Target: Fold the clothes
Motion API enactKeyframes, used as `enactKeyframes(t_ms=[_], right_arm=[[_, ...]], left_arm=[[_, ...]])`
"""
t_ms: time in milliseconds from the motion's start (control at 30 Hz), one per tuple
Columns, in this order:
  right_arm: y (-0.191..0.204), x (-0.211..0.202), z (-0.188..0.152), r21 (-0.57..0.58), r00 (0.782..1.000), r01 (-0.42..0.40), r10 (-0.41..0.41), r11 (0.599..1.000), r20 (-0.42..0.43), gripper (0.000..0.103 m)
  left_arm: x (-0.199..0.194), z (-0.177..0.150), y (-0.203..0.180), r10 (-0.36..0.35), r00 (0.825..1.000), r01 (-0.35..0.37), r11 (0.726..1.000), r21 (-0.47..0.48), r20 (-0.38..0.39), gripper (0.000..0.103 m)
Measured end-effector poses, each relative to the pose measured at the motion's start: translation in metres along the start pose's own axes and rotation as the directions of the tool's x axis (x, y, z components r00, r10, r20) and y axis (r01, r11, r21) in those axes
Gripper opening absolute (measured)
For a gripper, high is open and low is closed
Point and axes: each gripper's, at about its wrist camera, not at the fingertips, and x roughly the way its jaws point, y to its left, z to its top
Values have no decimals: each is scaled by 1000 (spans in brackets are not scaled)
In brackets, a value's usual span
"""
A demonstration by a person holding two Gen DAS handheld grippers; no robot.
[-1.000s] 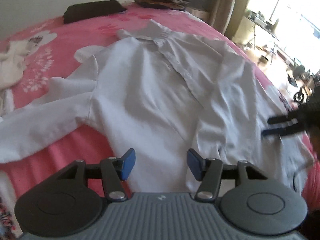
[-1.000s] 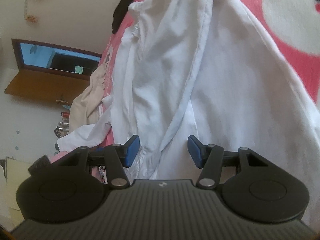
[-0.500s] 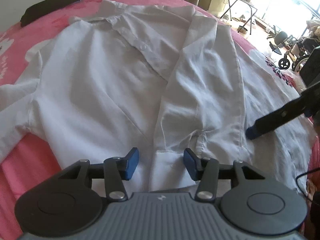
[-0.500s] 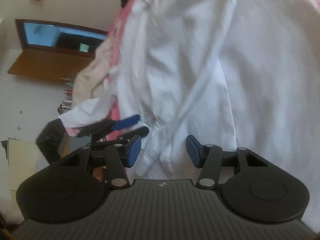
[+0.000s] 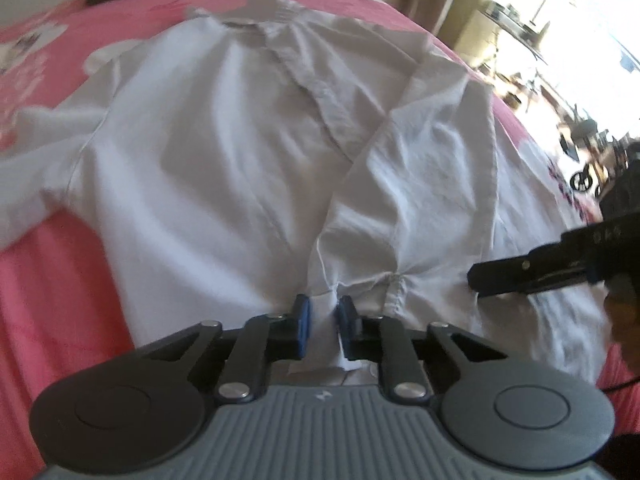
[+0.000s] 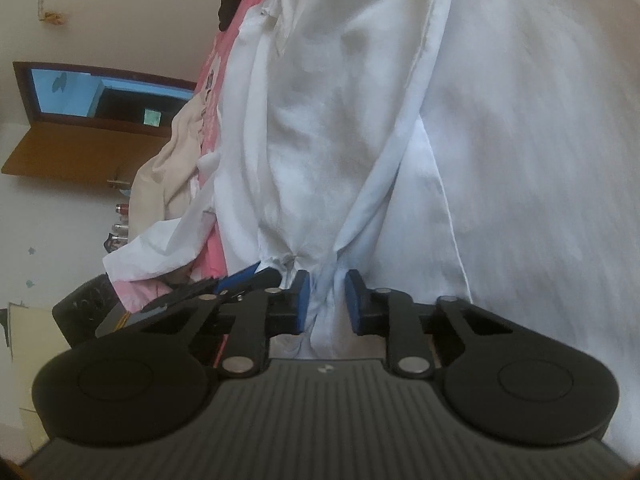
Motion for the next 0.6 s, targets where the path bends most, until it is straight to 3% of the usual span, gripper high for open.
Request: enactKeyframes(t_ms=[200,333,600], right_arm=[[6,-4,-1,-47,999,5,-2,999,45,3],[17,-13,-4,-93,999,-9,14,996,46,1],[29,-23,-15,-123,1000,-17,15,992,-17,0]], left_arm=[[-8,-6,5,-33,999,31,994,-108,-9,9],[-20,-9,9,-68,998,65,984,-169,-9,8],[-34,-19,12,-82,996,74,976,-204,-33,8]])
